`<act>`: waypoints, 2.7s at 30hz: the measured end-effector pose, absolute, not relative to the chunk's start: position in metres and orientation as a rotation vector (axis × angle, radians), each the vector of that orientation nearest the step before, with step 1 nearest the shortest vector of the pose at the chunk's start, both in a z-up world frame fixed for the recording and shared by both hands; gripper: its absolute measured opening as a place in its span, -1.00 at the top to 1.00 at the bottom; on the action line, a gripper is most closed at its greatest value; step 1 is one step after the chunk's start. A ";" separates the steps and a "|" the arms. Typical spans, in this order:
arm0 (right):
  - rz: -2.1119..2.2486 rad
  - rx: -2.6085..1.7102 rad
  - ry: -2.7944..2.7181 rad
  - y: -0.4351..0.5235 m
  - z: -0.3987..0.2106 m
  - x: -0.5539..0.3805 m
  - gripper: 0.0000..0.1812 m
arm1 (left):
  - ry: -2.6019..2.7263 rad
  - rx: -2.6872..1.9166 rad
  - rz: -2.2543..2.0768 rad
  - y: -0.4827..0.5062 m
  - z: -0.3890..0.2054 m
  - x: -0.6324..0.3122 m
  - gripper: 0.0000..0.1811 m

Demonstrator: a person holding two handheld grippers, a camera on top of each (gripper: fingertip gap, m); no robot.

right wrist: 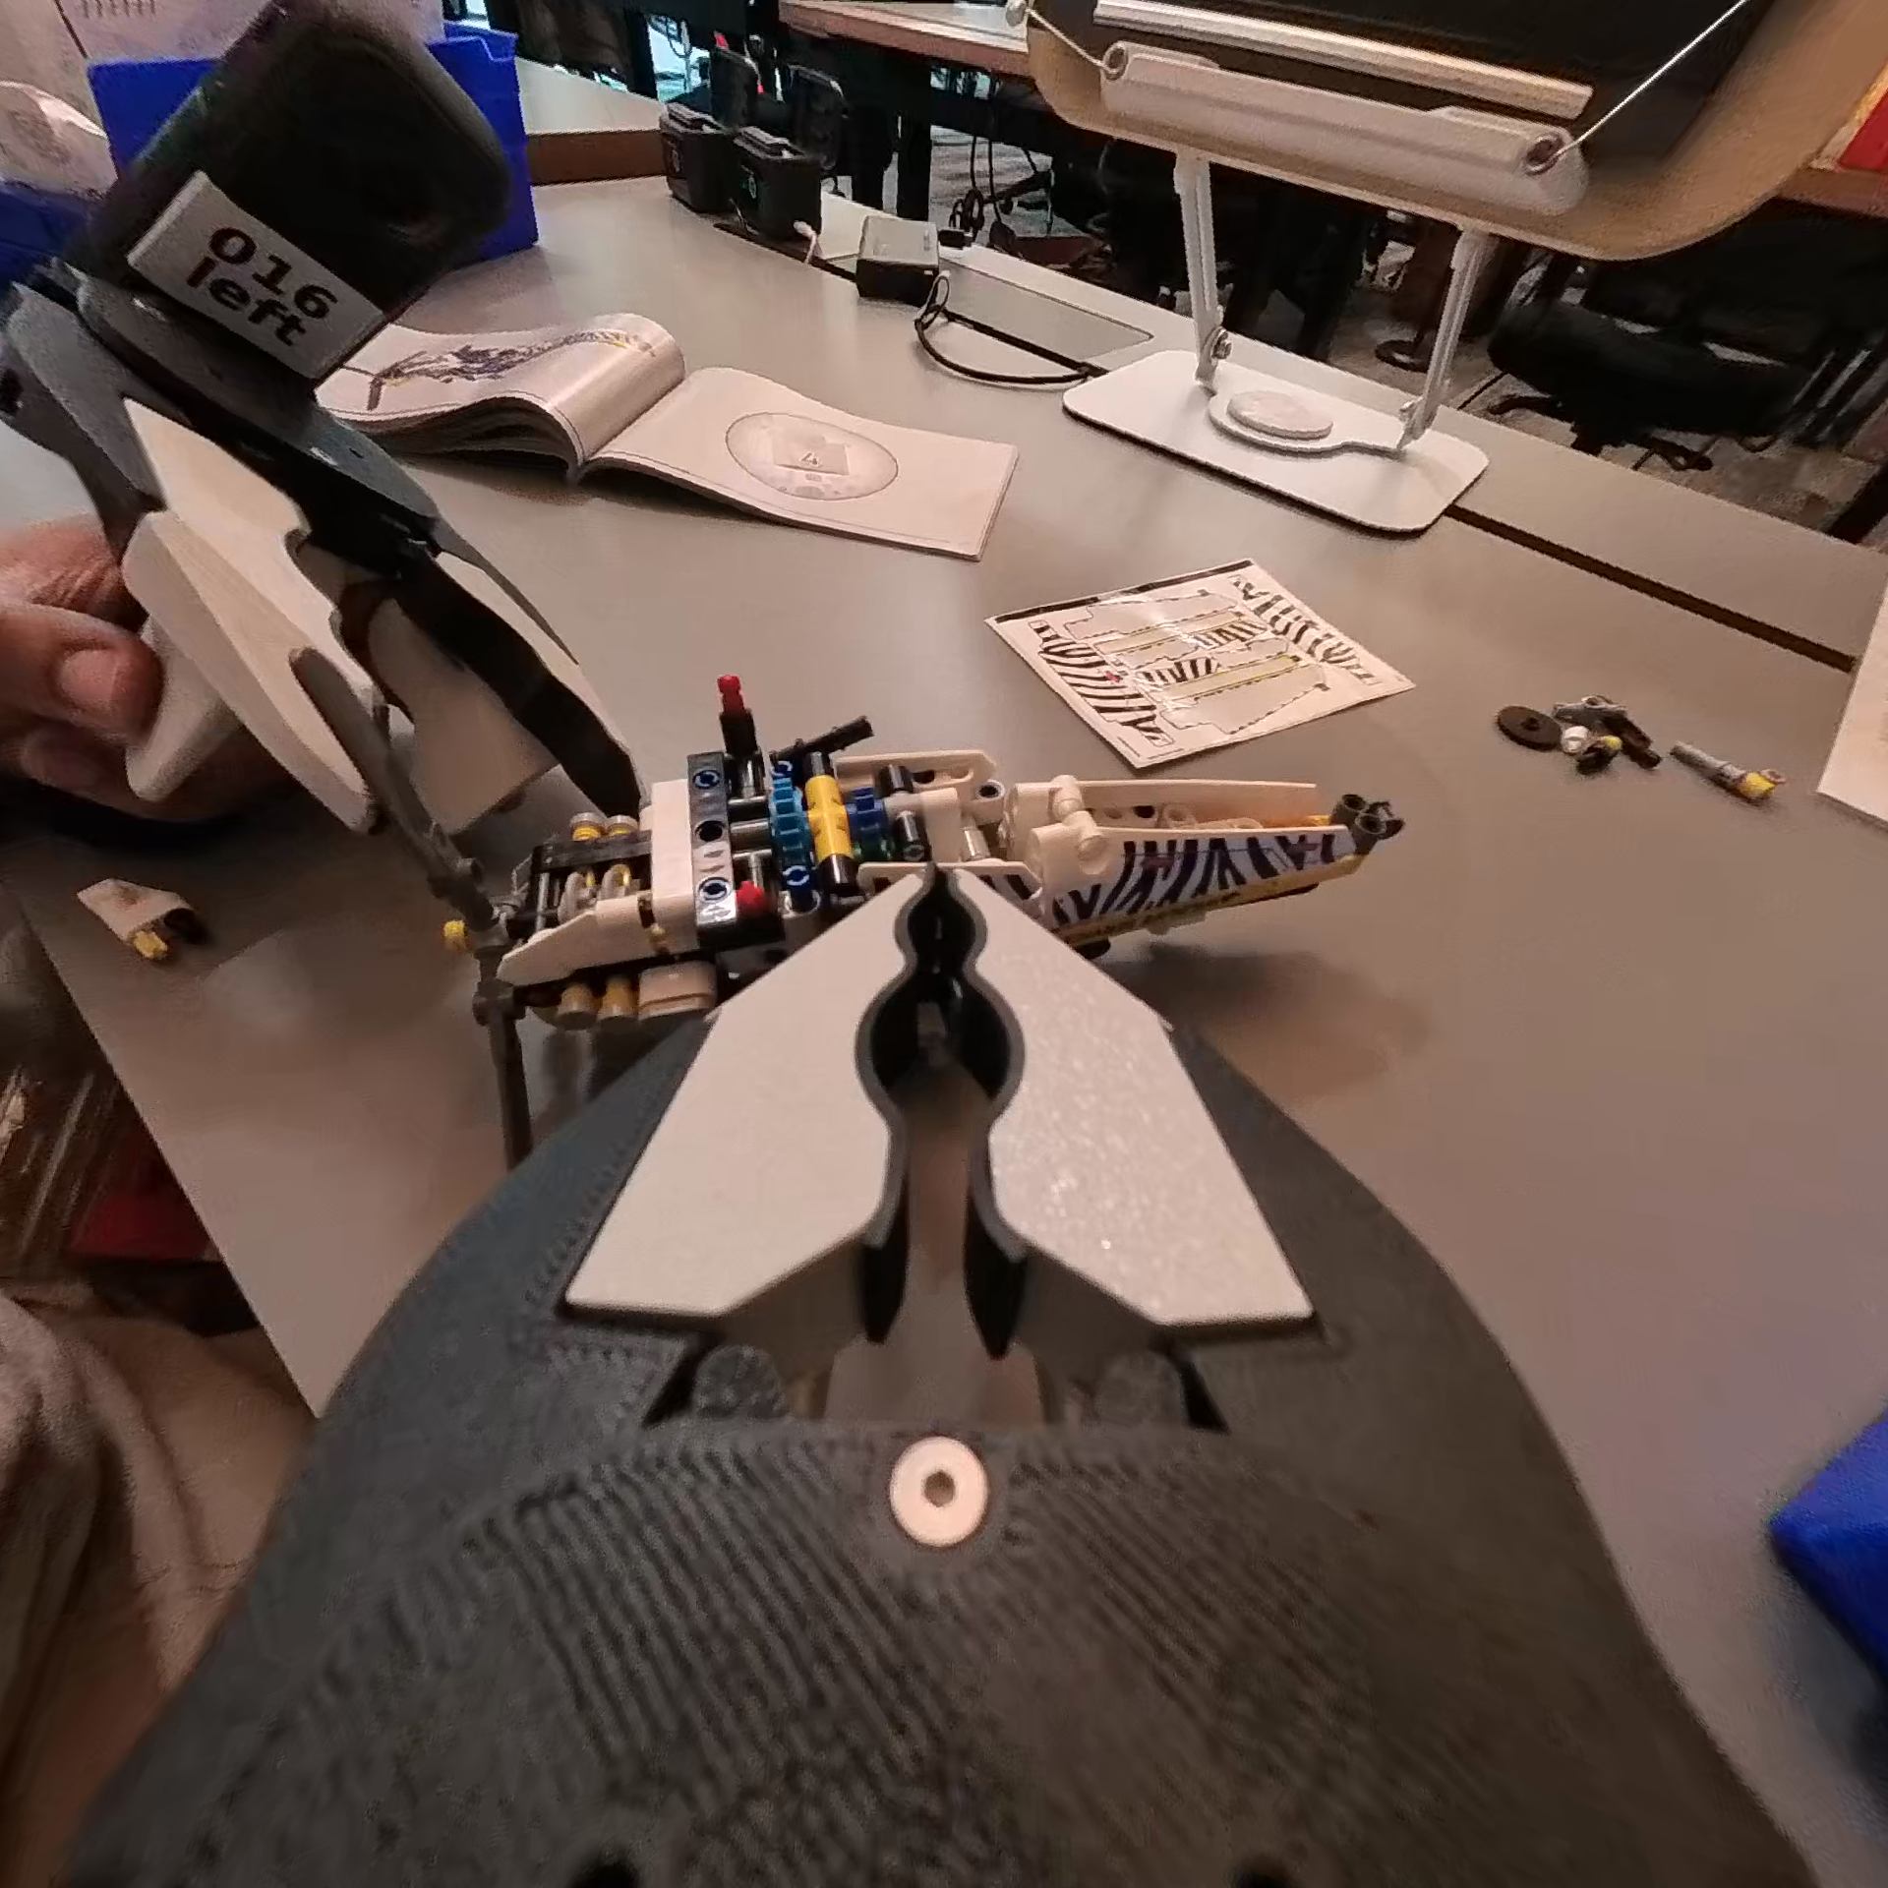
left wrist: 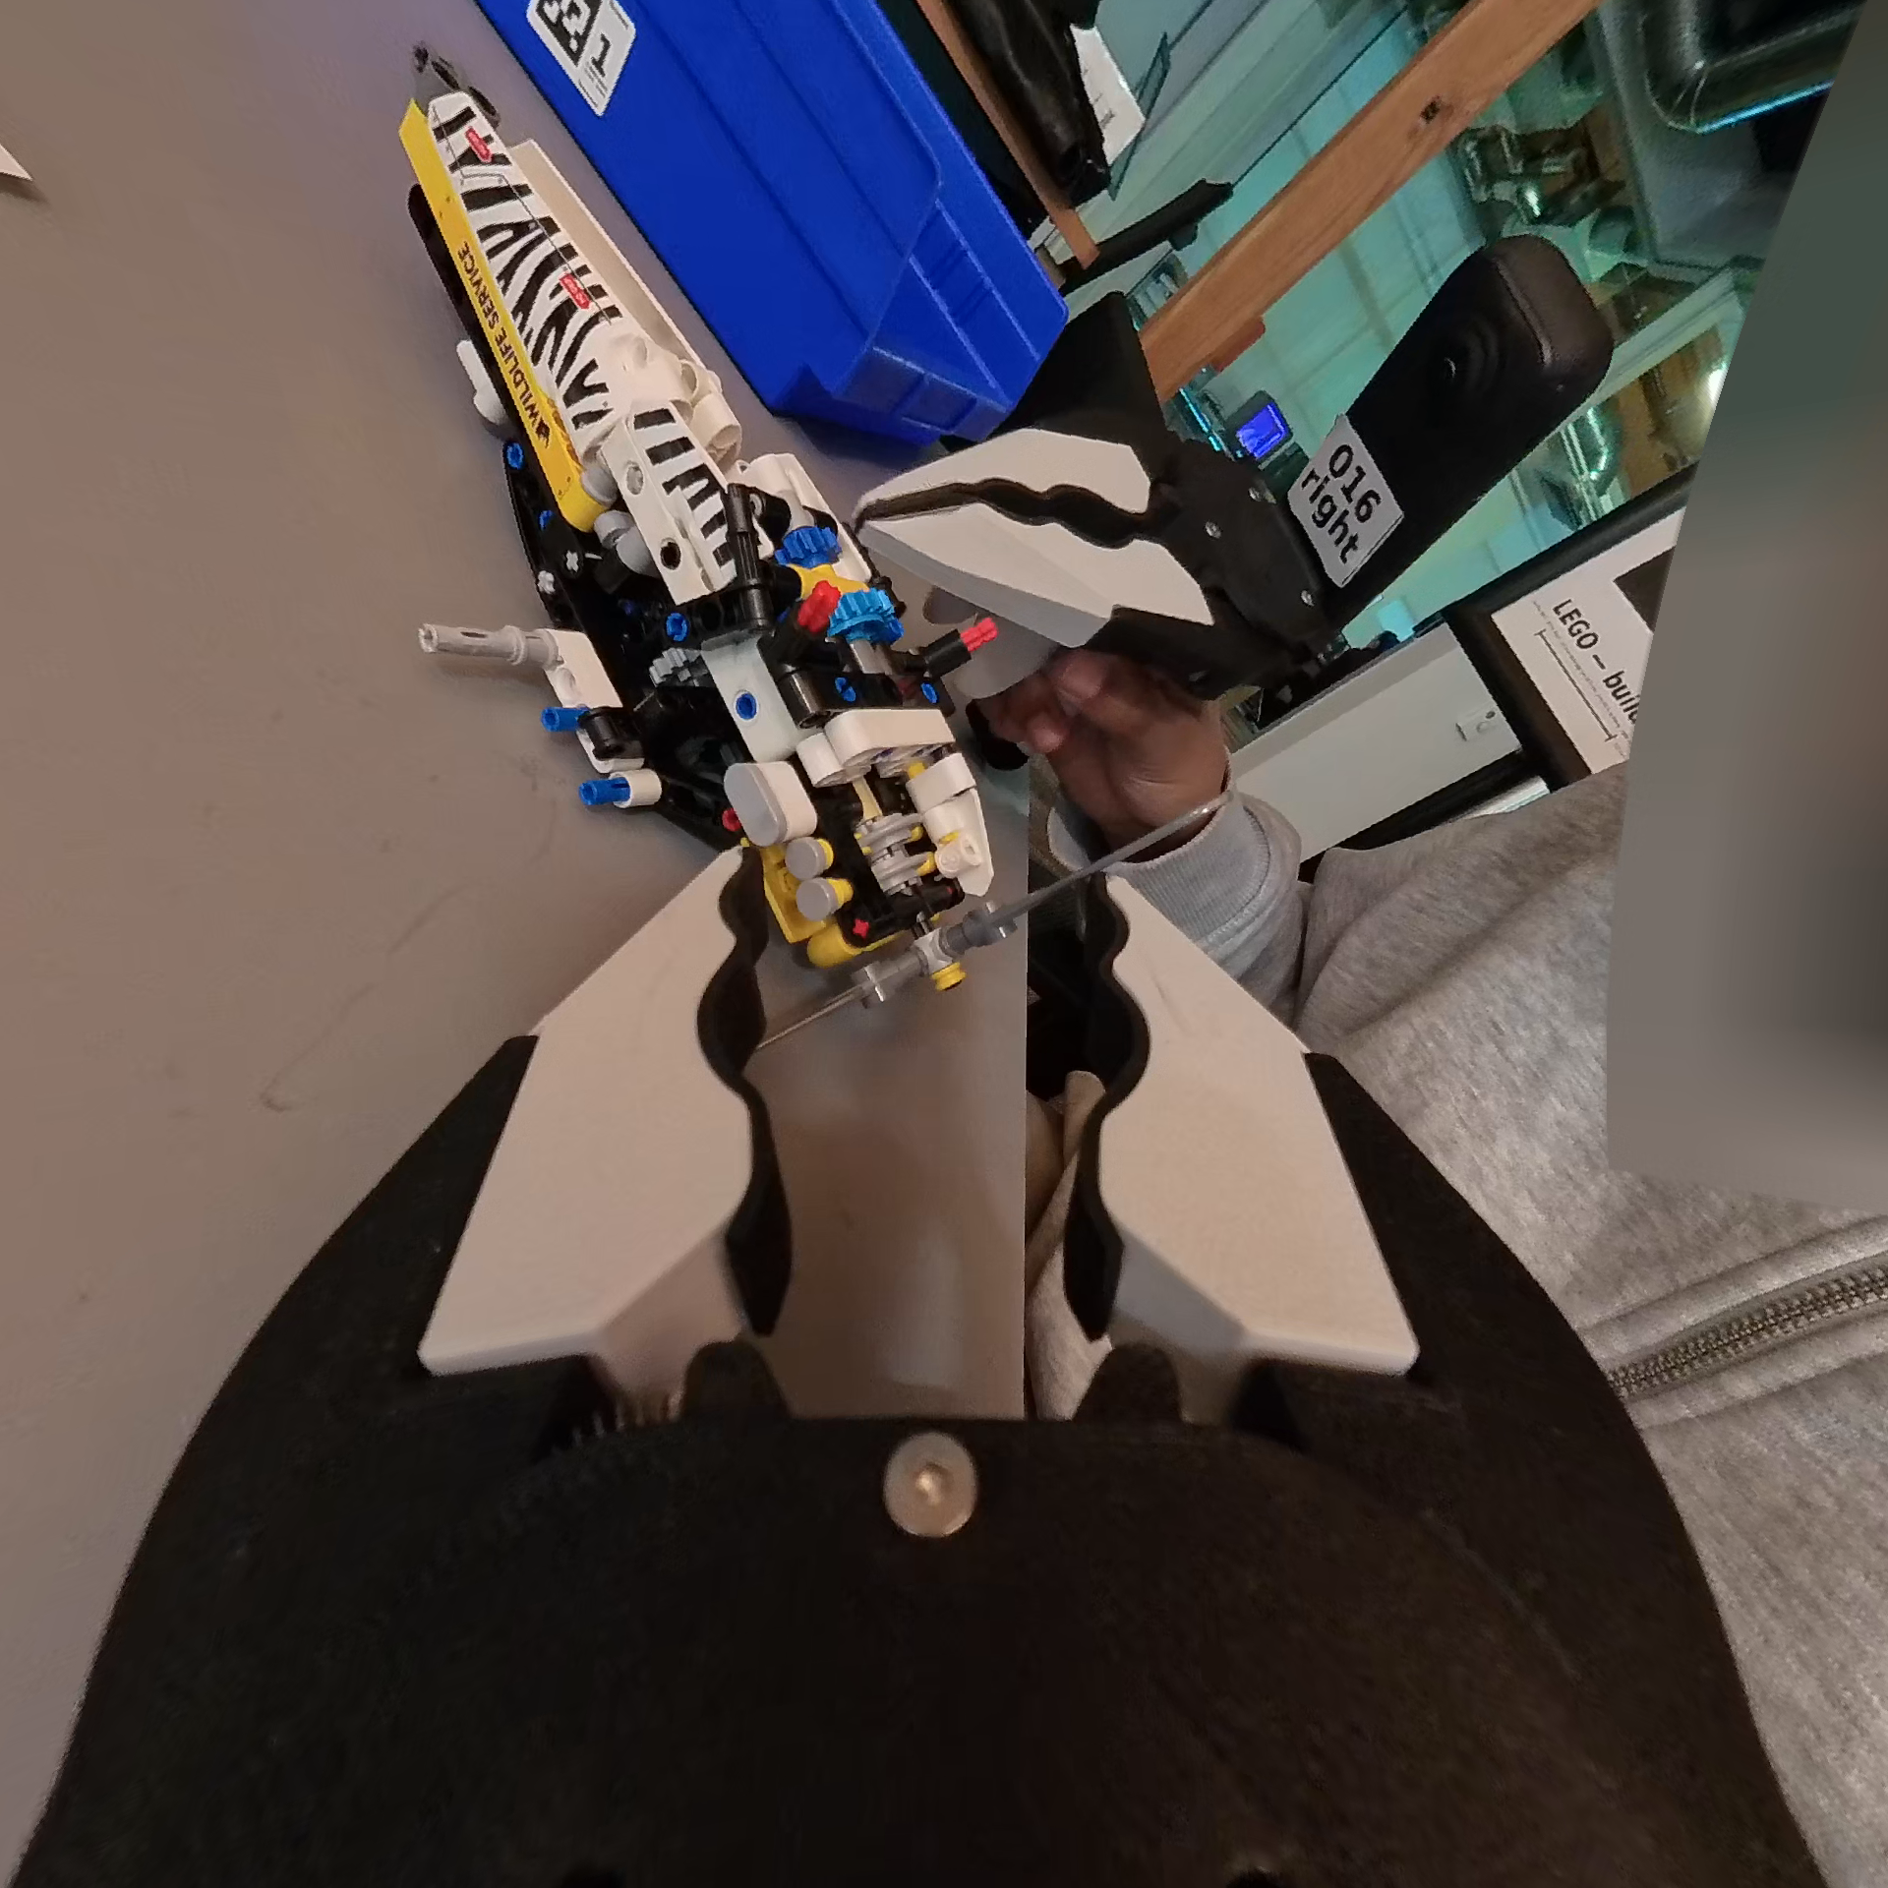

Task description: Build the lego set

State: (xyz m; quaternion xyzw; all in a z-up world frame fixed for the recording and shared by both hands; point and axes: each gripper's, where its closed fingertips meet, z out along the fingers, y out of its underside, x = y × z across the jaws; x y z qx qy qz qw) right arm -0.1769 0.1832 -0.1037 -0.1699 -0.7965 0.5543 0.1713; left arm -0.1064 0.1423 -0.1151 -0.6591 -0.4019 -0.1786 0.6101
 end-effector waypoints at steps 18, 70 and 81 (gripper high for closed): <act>1.581 -0.419 -2.269 0.179 -0.104 -0.171 1.00 | -0.928 -1.520 -0.413 0.142 -0.115 -0.106 0.33; 1.511 -0.321 -2.243 0.173 -0.106 -0.168 1.00 | -1.101 -1.560 -0.749 0.140 -0.115 -0.198 0.66; 1.493 -0.311 -2.233 0.173 -0.107 -0.168 1.00 | -1.117 -1.553 -0.688 0.140 -0.119 -0.203 0.66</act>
